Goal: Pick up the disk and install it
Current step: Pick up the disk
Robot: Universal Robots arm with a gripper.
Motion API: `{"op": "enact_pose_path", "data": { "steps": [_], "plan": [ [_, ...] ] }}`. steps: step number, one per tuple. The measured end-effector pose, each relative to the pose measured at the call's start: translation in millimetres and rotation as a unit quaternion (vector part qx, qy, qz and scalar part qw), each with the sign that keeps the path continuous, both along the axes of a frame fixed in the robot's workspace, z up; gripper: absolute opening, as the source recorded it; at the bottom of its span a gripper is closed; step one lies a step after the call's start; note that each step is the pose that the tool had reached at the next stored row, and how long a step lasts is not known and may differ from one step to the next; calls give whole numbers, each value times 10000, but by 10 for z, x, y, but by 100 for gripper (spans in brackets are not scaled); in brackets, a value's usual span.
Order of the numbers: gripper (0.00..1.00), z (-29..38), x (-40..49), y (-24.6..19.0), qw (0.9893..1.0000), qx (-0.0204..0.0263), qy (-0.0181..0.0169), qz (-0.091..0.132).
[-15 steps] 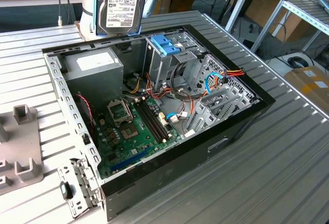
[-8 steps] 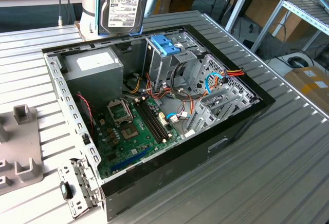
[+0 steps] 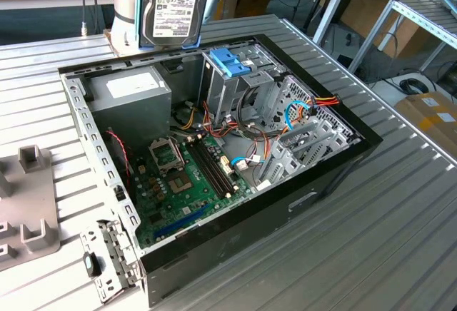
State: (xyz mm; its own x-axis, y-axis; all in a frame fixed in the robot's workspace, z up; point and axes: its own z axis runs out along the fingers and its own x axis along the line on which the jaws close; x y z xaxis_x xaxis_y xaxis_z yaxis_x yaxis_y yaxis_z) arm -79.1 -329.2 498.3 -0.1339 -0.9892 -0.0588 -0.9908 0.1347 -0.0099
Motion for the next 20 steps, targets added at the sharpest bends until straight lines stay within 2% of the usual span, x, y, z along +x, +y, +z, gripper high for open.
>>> {"op": "enact_pose_path", "data": {
  "steps": [20],
  "plan": [
    [37, -1, 126, 0, 10000, 0, 0, 0]
  ]
}}
